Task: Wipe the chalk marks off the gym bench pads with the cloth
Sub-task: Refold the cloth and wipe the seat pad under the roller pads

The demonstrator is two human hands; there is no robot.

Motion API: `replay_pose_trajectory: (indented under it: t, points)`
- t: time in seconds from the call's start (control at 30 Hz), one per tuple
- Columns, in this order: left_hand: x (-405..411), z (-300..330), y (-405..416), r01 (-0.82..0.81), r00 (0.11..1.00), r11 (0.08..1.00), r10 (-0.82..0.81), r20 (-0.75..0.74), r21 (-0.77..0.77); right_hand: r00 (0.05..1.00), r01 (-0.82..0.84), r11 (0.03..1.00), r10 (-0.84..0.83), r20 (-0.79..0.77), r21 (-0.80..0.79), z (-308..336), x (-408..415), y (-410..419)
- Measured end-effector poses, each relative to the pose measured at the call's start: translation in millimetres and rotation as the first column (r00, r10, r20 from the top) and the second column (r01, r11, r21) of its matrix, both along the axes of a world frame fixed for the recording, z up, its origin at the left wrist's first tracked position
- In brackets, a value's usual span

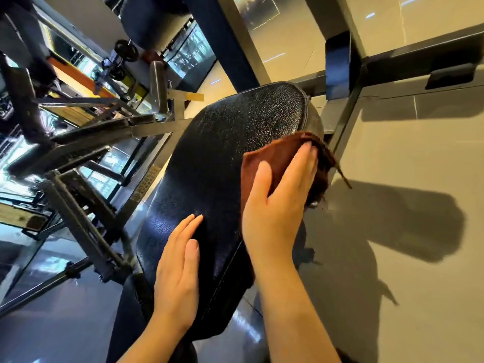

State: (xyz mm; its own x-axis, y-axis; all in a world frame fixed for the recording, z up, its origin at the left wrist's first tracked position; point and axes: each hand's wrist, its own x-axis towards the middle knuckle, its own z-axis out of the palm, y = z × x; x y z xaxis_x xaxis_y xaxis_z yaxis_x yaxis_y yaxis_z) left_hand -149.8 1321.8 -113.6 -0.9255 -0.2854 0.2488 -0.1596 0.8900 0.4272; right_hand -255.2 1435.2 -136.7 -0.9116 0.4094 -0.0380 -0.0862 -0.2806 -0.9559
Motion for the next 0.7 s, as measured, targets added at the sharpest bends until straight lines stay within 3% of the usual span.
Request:
replay_pose_trajectory:
  t: [0.13,0.4,0.57,0.7]
  points:
    - [-1.0,-0.2,-0.9,-0.009,1.0,1.0,0.009,0.001,-0.008,0.998,-0.037,0.999,0.035,0.044,0.035,8.6,-44.9,26.0]
    - [-0.3,2.2,2.4,0.008,1.0,0.999,-0.008,-0.003,0.031,0.996,-0.059,0.988,0.067,-0.052,0.142,-17.0,80.0,-31.2]
    - [-0.2,1.2,0.8,0.007,1.0,1.0,-0.007,-0.008,0.019,0.999,0.0,0.998,0.002,-0.033,0.067,-4.7,-1.6,0.5]
    - [-0.3,0.3,-1.5,0.006,1.0,1.0,-0.006,-0.014,0.006,0.994,-0.105,0.992,0.104,0.029,0.074,1.9,-67.5,35.6]
